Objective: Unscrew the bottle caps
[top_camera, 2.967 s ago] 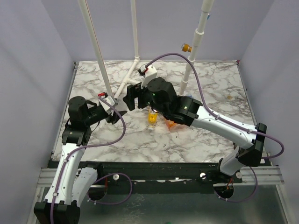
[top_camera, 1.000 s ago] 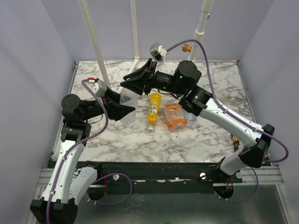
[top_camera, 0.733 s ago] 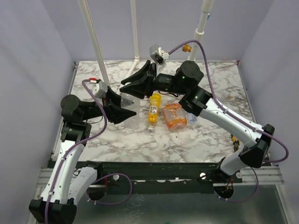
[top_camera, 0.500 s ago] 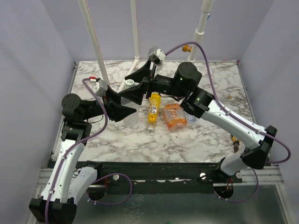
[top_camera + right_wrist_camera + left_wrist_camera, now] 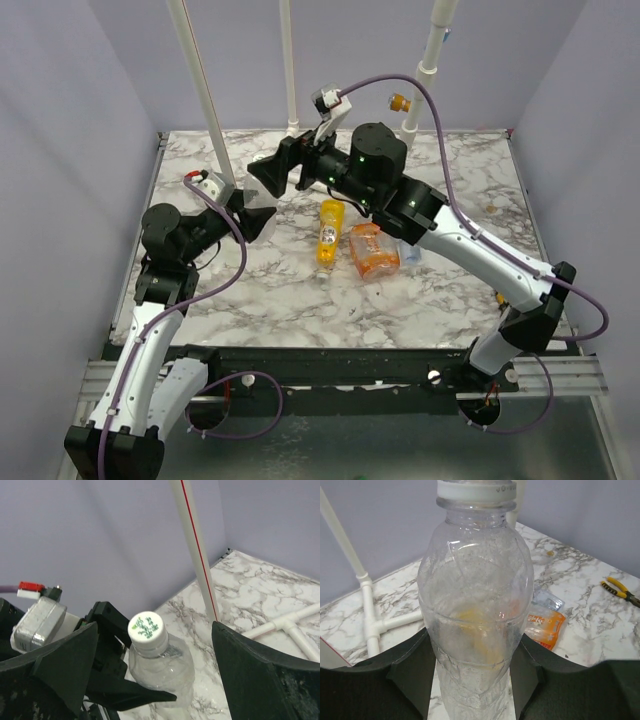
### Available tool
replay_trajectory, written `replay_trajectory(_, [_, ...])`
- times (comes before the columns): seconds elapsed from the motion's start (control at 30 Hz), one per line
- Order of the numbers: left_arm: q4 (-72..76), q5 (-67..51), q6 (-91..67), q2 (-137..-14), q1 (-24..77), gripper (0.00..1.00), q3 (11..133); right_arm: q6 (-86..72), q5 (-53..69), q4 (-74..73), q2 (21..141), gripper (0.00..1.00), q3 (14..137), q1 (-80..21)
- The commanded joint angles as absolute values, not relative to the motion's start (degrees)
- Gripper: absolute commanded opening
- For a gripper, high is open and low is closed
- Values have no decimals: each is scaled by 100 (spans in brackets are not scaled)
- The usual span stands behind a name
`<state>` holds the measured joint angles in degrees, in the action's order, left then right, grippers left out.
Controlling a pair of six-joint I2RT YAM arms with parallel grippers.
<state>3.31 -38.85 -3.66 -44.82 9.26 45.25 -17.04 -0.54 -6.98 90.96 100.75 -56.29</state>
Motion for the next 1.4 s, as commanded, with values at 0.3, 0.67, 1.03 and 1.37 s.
replay_trajectory(0.3, [255,-3252,-141,-4443,1089,11,4447,-1729,-622,-1234,9956,74,11183,-5757])
replay_trajectory(0.67, [215,-3311,-224,-4500,1142,11,4474,-1714,-480,-1058,9868,20,10978,-5750])
replay_trajectory(1.03, [211,-4850,-956,-4486,1152,11,4710,-1264,1206,-611,9419,1,10532,-5712])
replay_trajectory(1.37, [284,-6601,-1885,-4470,1151,6,5073,-1233,4279,26,9038,1,9928,-5477])
